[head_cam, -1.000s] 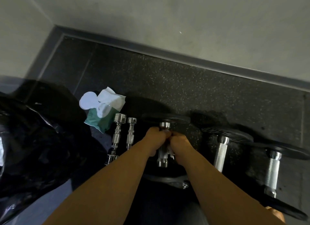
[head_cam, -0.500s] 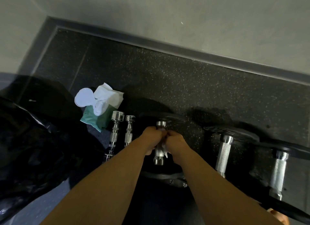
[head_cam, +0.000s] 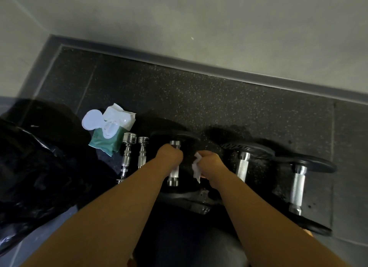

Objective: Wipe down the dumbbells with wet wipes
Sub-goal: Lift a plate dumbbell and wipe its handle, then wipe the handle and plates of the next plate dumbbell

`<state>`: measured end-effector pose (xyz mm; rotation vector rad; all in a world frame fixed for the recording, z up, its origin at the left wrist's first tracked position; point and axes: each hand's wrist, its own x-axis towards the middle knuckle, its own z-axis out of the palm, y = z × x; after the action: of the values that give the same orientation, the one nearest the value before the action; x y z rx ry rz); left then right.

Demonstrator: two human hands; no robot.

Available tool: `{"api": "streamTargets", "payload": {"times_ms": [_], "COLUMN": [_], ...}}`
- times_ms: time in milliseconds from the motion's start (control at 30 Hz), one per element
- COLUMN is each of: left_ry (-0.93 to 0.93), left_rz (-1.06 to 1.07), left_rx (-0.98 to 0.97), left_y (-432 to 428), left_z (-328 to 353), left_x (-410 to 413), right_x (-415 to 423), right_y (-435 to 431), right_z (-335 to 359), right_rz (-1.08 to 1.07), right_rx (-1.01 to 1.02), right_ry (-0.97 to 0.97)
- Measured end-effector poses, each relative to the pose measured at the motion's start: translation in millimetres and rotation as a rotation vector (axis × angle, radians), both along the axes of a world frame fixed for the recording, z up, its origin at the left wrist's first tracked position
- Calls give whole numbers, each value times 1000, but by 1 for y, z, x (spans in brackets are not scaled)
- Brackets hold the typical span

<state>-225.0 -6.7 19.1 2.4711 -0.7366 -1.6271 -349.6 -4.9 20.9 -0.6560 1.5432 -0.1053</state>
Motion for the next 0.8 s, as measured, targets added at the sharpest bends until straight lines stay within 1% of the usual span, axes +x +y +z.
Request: {"api": "streamTargets", "payload": {"times_ms": [67, 167, 233, 300, 400, 533, 667, 800], "left_ry": [-108, -168, -129, -50, 102, 235, 277, 250], "left_rz": [-54, -92, -113, -110, -93, -78, -94, -99], "left_rx": [-41, -75, -73, -54, -29, 26, 97, 146], "left_y": [-3, -8, -10, -9, -2, 4, 5, 10], "left_z": [10, 20, 25, 27, 24, 11, -4, -18], "left_x": [-13, -35, -56, -80, -113, -153, -178, -191], "right_x": [-20, -45, -68, -89, -121, -160, -182, -193], "right_y": [-2, -4, -5, -4, -3, -3, 1, 2], "right_z": [9, 18, 20, 21, 25, 25, 15, 5], "right_rz": [-13, -81, -41, -12, -105, -76, -65, -143], "right_rx": [-9, 41, 5, -32, -38, -87, -80, -62], "right_ry": [8, -8, 6, 20, -5, -9, -59, -77]}}
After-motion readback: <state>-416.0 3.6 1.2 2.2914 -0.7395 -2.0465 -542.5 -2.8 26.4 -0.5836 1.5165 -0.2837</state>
